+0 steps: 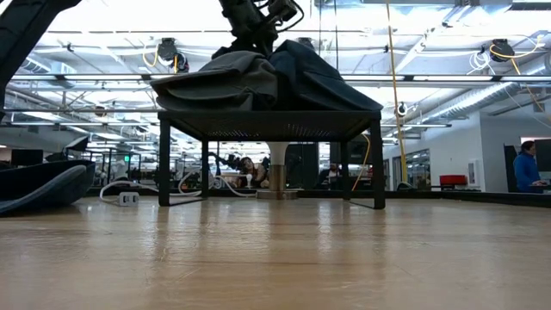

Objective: Pick & Place hat
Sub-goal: Stack the bottom blue cap on the blue cap on the shelf, then stack the blue cap on the blue caps on the shelf

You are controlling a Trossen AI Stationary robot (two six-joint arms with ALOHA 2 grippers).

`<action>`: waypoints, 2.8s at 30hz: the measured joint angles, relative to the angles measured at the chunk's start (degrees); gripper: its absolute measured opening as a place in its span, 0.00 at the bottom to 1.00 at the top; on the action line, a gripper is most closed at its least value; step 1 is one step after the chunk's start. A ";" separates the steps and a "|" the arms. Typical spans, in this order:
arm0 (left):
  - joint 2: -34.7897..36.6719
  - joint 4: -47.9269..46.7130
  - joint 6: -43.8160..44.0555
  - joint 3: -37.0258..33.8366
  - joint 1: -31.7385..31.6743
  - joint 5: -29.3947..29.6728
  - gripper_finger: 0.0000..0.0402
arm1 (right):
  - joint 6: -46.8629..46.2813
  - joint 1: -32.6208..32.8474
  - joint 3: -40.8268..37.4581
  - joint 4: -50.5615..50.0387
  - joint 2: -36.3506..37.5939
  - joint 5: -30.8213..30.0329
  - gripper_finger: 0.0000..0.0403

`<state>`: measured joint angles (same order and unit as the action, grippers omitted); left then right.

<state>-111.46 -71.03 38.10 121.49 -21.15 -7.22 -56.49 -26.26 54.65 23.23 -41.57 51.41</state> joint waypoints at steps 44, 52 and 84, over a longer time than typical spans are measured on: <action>11.97 2.26 -0.14 -0.04 -0.04 -0.91 0.73 | 1.53 0.00 0.00 0.08 -1.03 2.82 0.15; 19.39 -1.36 6.70 0.00 4.60 -2.87 0.73 | 0.13 -0.02 -0.02 0.10 -1.95 0.94 0.15; 22.49 -18.99 -17.52 -0.02 46.68 -4.48 0.73 | 1.21 0.09 -0.02 0.04 -4.34 -2.11 0.15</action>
<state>-88.97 -90.02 20.58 121.47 25.53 -11.70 -55.27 -26.17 54.63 23.27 -45.91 49.30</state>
